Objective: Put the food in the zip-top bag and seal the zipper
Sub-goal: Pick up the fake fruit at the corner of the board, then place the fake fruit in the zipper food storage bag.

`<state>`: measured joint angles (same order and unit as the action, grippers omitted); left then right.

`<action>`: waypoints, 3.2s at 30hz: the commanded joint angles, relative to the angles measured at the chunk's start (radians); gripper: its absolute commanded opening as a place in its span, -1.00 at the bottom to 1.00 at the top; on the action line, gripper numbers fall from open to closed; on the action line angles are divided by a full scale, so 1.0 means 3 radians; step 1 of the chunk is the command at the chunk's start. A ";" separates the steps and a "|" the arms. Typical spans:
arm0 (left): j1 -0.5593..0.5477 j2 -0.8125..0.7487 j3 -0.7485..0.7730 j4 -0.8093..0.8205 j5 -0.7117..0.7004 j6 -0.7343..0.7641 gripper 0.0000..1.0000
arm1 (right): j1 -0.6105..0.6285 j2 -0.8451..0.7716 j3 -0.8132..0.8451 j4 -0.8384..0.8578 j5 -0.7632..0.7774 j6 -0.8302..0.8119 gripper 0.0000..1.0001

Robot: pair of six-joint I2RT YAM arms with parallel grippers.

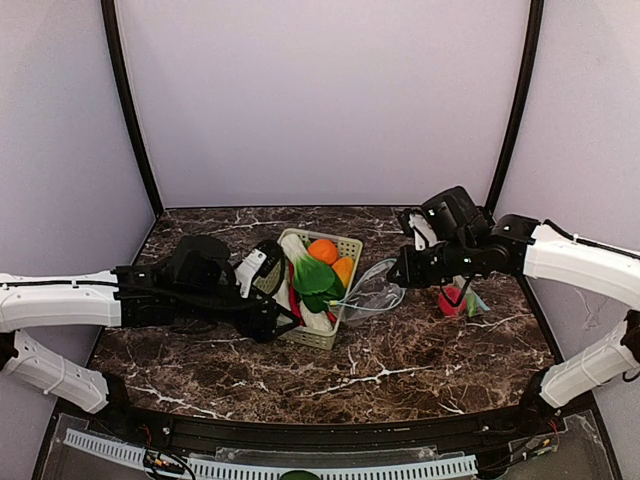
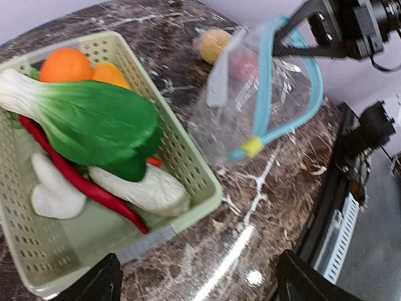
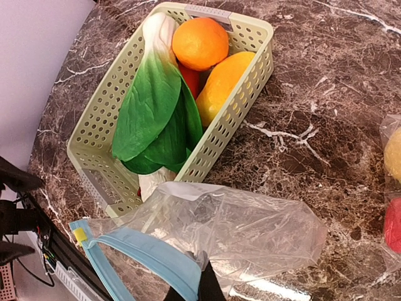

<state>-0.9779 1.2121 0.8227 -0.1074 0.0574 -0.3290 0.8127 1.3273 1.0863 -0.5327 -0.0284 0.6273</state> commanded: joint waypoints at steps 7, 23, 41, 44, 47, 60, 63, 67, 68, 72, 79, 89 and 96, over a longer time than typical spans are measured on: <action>-0.0512 0.0067 -0.0211 -0.0410 0.1224 0.0226 0.64 | 0.0016 -0.0235 -0.0065 -0.0047 0.0192 -0.0147 -1.00; -0.1782 0.0232 -0.0135 -0.0554 0.0834 0.0425 0.68 | 0.0016 -0.0323 -0.0133 -0.0124 0.0313 -0.0203 -1.00; -0.2777 0.0916 -0.0082 -0.0013 0.0350 -0.0182 0.85 | 0.0016 -0.0526 -0.0137 -0.0052 0.0261 -0.0286 -1.00; -0.2831 0.1107 0.0032 -0.0086 0.0203 -0.0228 0.86 | 0.0016 -0.0551 -0.0167 -0.0038 0.0260 -0.0281 -1.00; -0.2854 0.1260 0.0131 -0.0200 0.0149 -0.0274 0.85 | 0.0019 -0.0572 -0.0178 -0.0035 0.0244 -0.0277 -1.00; -0.2641 0.1046 0.0230 -0.0596 -0.0195 -0.0452 0.51 | 0.0016 -0.0668 -0.0166 -0.0054 0.0263 -0.0273 -1.00; -0.2337 0.0740 0.0310 -0.0633 -0.0372 -0.0373 0.47 | 0.0019 -0.0640 -0.0153 -0.0071 0.0272 -0.0281 -1.00; -0.1994 0.0431 0.0468 -0.0643 -0.0575 -0.0135 0.44 | 0.0021 -0.0601 -0.0155 -0.0094 0.0250 -0.0276 -1.00; -0.1879 0.0389 0.0501 -0.0644 -0.0611 -0.0097 0.42 | 0.0025 -0.0585 -0.0157 -0.0097 0.0240 -0.0277 -1.00; -0.1557 0.0248 0.0765 -0.0544 -0.0880 0.0112 0.35 | 0.0076 -0.0519 -0.0157 -0.0127 0.0267 -0.0262 -1.00; -0.1185 0.0714 0.1383 -0.0536 -0.1110 0.0290 0.32 | 0.0340 -0.0326 -0.0004 -0.0240 0.0565 -0.0112 -1.00; -0.0921 0.1435 0.2149 -0.1034 -0.0661 0.0285 0.26 | 0.0504 -0.0066 0.0150 -0.0200 0.0542 0.0000 -1.00; -0.0858 0.1606 0.2237 -0.1322 -0.0767 0.0299 0.24 | 0.0507 -0.0027 0.0107 -0.0065 0.0371 -0.0034 -1.00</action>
<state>-1.2495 1.6817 1.4578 -0.4168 -0.1692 -0.2436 0.9558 1.3132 1.1053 -0.6048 0.1226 0.6136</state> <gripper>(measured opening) 0.657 0.003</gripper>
